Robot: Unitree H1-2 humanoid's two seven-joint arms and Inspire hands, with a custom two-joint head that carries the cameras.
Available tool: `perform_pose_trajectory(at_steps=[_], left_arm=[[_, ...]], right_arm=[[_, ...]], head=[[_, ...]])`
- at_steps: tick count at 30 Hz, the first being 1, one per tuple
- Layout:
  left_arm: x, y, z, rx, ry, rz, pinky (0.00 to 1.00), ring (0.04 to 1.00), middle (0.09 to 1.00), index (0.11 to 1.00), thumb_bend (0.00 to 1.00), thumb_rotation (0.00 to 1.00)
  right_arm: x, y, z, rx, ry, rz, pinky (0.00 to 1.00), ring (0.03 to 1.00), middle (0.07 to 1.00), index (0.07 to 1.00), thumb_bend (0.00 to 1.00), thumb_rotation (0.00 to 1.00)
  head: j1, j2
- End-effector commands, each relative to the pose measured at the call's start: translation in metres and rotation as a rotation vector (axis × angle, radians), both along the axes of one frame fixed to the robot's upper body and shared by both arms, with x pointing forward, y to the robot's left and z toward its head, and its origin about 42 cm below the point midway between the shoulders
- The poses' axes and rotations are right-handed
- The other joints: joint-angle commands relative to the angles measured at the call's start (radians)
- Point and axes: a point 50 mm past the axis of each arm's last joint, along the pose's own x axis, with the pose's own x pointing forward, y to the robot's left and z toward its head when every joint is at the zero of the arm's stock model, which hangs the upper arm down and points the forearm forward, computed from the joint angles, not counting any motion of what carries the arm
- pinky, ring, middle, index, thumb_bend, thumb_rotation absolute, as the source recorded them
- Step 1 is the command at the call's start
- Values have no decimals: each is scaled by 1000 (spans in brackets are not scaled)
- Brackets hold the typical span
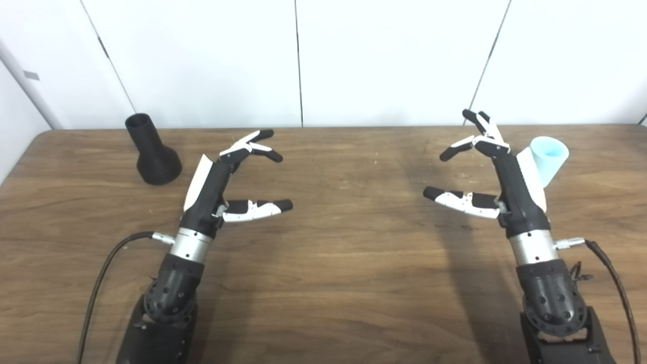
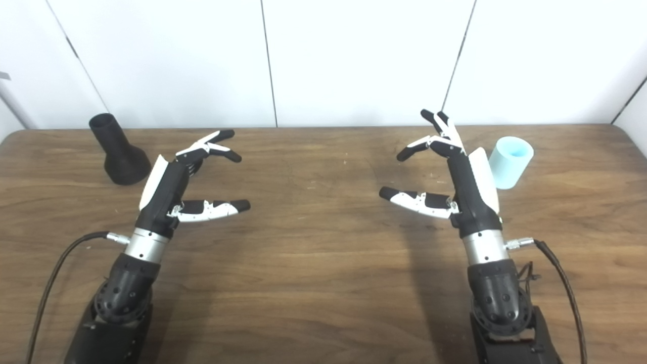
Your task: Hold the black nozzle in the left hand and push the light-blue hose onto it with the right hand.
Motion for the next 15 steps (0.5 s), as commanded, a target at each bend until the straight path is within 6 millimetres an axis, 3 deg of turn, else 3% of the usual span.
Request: perform_pose_trajectory(at_steps=[1, 15], left_arm=[[7, 0, 19, -3, -91, -1, 821, 892, 833, 480, 524, 63], [5, 0, 20, 11, -83, 4, 818, 890, 831, 480, 523, 63]], right_arm=[[3, 1, 16, 3, -70, 18, 1000, 1000, 920, 481, 523, 137], [2, 0, 15, 1, -56, 32, 1000, 1000, 920, 481, 523, 137]], head=[[1, 2], [2, -8]])
